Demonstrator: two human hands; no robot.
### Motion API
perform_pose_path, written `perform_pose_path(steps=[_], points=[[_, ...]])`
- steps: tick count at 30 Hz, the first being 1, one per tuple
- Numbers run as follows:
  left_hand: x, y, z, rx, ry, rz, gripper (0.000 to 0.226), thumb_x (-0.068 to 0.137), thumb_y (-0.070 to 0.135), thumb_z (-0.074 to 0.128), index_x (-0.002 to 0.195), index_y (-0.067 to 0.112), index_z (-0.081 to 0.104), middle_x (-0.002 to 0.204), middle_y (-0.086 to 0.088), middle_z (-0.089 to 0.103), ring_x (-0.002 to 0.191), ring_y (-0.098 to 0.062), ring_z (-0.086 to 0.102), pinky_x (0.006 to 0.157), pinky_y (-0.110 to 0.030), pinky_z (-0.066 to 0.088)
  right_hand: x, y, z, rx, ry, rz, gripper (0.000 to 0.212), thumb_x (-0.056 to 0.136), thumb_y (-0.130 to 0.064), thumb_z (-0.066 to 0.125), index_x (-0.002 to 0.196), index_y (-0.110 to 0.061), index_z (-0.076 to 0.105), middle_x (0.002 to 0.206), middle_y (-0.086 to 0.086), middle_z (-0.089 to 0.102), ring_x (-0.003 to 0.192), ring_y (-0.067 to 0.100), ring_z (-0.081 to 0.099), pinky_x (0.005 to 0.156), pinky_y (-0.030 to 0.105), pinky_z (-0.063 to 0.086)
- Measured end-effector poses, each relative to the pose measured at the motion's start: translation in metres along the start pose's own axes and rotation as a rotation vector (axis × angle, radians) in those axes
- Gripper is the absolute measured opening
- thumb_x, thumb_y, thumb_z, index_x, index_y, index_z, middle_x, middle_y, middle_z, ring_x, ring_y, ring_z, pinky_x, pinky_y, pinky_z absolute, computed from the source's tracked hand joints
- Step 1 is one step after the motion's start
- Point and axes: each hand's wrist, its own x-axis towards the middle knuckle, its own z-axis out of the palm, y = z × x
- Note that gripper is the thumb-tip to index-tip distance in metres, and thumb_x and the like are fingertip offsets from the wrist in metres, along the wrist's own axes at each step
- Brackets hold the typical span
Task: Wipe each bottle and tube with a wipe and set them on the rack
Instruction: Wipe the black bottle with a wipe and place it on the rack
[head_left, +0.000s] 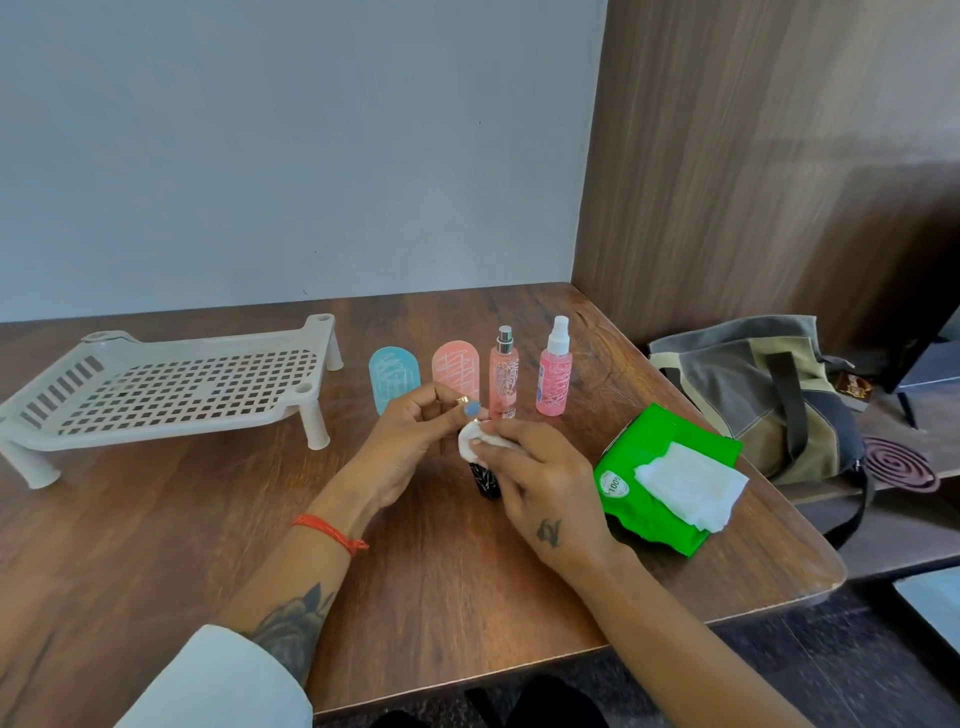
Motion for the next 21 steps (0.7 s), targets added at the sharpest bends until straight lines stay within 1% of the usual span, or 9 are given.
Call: perform_pose_path(steps=[2,4,6,9,12,15,16,18,21], points=[[0.0003,-0.0001,-0.0003,-0.001,0.001,-0.004,0.011,0.081,0.019,0.065,0.089,0.011,0.065,0.084,0.0,0.073,0.084,-0.015,0.067,0.078,-0.029,0.054,0.0012,0.0,-0.0002,0.007,0.003,0.01,0.021,0.083,-0.011,0.058,0.096,-0.008,0.073,0.102,0.011,0.069,0.091,0.023,0.066,0.083,0.023,0.049],[0.0007,-0.0001,-0.0001,-0.018,0.001,0.0,0.018,0.073,0.023,0.069,0.086,0.011,0.065,0.084,-0.003,0.072,0.083,-0.017,0.065,0.078,-0.031,0.053,0.001,0.0007,0.0004,0.046,0.024,0.051,0.02,0.078,-0.004,0.064,0.095,-0.008,0.074,0.101,0.009,0.07,0.09,0.022,0.067,0.081,0.026,0.053],[0.0014,-0.0004,-0.0004,-0.026,0.003,0.003,0.02,0.07,0.025,0.07,0.084,0.012,0.066,0.082,-0.002,0.071,0.082,-0.015,0.064,0.077,-0.029,0.051,0.0007,0.0025,0.0011,0.091,0.037,0.097,0.022,0.076,0.0,0.064,0.095,-0.007,0.074,0.1,0.008,0.07,0.089,0.021,0.067,0.078,0.026,0.054],[0.0012,-0.0011,-0.0004,-0.026,0.007,0.013,0.018,0.07,0.024,0.069,0.083,0.012,0.065,0.08,0.001,0.071,0.082,-0.011,0.065,0.077,-0.025,0.052,0.0016,0.0061,0.0013,0.104,0.07,0.17,0.021,0.076,0.001,0.063,0.093,-0.005,0.074,0.097,0.008,0.071,0.086,0.018,0.067,0.08,0.019,0.051],[0.001,-0.001,0.0003,-0.021,0.006,0.013,0.018,0.072,0.023,0.068,0.084,0.011,0.064,0.078,0.004,0.072,0.08,-0.008,0.066,0.077,-0.024,0.052,0.0021,0.0079,-0.0012,0.109,0.138,0.204,0.02,0.075,0.0,0.064,0.093,-0.004,0.074,0.097,0.009,0.071,0.09,0.014,0.065,0.086,0.012,0.045],[0.0016,-0.0009,-0.0008,-0.025,0.006,0.012,0.02,0.071,0.025,0.069,0.085,0.012,0.065,0.082,-0.001,0.07,0.083,-0.015,0.064,0.08,-0.03,0.051,0.0004,0.0041,-0.0033,0.113,0.106,0.112,0.023,0.077,0.0,0.065,0.097,-0.006,0.073,0.104,0.009,0.07,0.095,0.018,0.066,0.085,0.024,0.052],[0.0015,-0.0009,-0.0011,-0.027,0.001,0.012,0.02,0.072,0.025,0.069,0.085,0.011,0.066,0.083,-0.002,0.071,0.083,-0.015,0.064,0.078,-0.03,0.052,-0.0005,0.0026,-0.0032,0.096,0.07,0.062,0.023,0.076,0.0,0.066,0.098,-0.007,0.073,0.105,0.008,0.07,0.095,0.019,0.066,0.084,0.026,0.053],[0.0014,-0.0011,-0.0013,-0.017,-0.004,0.012,0.015,0.077,0.022,0.067,0.087,0.011,0.065,0.082,0.0,0.073,0.08,-0.011,0.066,0.071,-0.023,0.054,-0.0014,0.0013,-0.0017,0.06,-0.005,-0.02,0.023,0.075,0.0,0.068,0.095,-0.009,0.073,0.105,0.006,0.07,0.094,0.021,0.066,0.081,0.027,0.053],[0.0008,0.0,-0.0005,-0.002,0.002,0.017,0.011,0.08,0.019,0.065,0.088,0.011,0.066,0.082,0.004,0.073,0.08,-0.007,0.067,0.069,-0.018,0.053,-0.0015,0.0022,0.0,0.051,-0.048,-0.032,0.021,0.073,0.0,0.069,0.091,-0.01,0.074,0.102,0.004,0.07,0.093,0.021,0.065,0.08,0.025,0.051]])
